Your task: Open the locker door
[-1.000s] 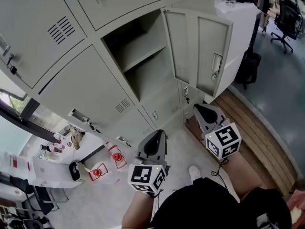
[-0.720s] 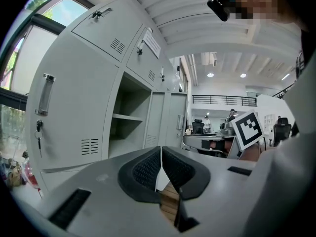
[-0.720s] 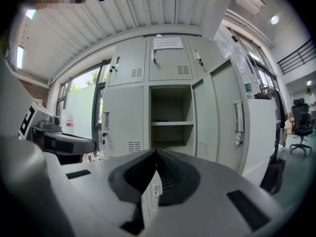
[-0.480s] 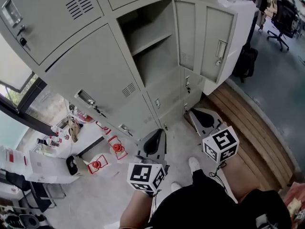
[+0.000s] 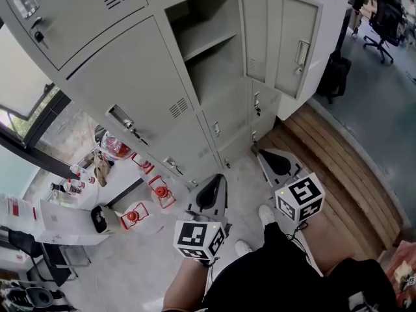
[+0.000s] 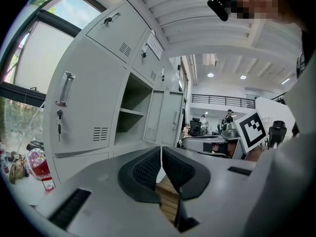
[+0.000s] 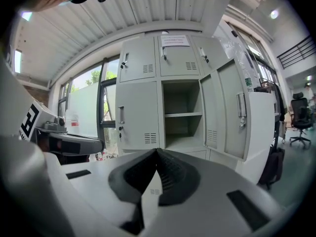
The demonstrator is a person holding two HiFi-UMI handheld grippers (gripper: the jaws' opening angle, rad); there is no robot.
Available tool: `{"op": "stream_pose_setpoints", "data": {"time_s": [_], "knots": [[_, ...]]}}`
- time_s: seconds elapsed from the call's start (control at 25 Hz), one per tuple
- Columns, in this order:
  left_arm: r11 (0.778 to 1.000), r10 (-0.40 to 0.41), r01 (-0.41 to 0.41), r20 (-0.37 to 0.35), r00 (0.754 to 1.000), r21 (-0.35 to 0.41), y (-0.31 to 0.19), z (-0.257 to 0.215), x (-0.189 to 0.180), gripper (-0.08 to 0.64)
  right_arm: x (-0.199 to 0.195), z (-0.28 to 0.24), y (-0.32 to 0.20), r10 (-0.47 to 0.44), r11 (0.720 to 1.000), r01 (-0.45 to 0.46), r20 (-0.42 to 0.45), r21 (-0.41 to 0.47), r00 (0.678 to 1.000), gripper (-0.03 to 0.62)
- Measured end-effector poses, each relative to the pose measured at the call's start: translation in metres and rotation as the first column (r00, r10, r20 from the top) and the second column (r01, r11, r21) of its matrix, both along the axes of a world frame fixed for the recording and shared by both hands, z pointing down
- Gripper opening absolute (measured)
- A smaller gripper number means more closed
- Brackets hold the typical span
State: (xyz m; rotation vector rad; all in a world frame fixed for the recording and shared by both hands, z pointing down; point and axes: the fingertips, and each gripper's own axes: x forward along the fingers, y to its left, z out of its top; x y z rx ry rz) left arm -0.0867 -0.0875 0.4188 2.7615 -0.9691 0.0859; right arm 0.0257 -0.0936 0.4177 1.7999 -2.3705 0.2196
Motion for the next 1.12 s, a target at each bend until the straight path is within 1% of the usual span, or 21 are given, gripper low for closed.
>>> {"op": "stream_pose_setpoints", "data": {"time_s": [0.28,0.72,1.12], "knots": [[1.0,0.019,-0.019,-0.006,1.0,0.023,0.015,-0.009,-0.003,0.021,-0.007,-0.008,0.017,0.005,1.0,-0.005,-0.003,0.019,1.0,0.054],[0.998,0.033,-0.032,-0.028,0.999,0.051,0.03,-0.023,0.001,0.021,-0.005,-0.021,0.037,0.014,0.999,-0.013,-0.02,0.038,1.0,0.054],[0.998,0.036,-0.033,-0.045,0.998,0.056,0.037,-0.026,0.006,0.023,-0.001,-0.028,0.045,0.01,0.999,-0.008,-0.047,0.049,0.999,0.054]]}}
